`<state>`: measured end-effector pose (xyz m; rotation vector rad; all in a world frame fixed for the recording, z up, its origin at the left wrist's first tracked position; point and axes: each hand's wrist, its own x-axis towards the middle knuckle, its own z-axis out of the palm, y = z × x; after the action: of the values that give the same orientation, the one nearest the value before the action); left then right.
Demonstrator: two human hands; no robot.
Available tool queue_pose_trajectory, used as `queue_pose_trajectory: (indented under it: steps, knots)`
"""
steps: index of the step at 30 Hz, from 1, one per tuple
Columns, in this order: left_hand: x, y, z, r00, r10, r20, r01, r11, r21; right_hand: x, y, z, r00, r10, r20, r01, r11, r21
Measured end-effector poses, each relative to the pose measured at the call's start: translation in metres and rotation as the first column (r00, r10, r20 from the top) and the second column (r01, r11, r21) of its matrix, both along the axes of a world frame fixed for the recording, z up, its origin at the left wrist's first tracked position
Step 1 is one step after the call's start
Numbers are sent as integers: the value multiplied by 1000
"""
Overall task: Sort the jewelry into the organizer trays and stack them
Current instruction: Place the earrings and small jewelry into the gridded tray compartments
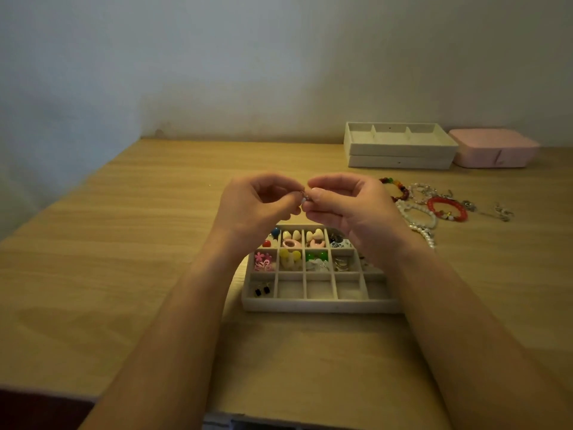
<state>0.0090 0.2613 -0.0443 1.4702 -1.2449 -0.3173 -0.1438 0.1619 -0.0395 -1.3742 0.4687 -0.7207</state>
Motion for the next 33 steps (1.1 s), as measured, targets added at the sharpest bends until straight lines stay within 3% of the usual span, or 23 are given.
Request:
queue_pose_trajectory:
  steps: [7,11,15,19,26,33]
  knots:
    - [-2,3,0,996,46,74,-51,996,76,2,2,-4,972,-126,-197,49,934,-355]
    - [-4,5,5,972,102,213,-127,986,112,3,3,-2,948,-157,-278,5,878,-479]
    - [-6,20,6,987,64,150,-88,984,158,-1,7,6,917,-99,-387,-142,825,-547]
    - [-4,39,5,979,-3,204,-42,976,216,-3,15,14,847,-71,-527,-296,760,-579]
    - [-3,57,-5,955,-57,292,-53,933,356,-6,35,-1,782,-83,-617,-362,746,-559]
    - [3,64,-18,964,-30,264,-64,939,339,0,46,-6,693,-197,-694,-436,652,-620]
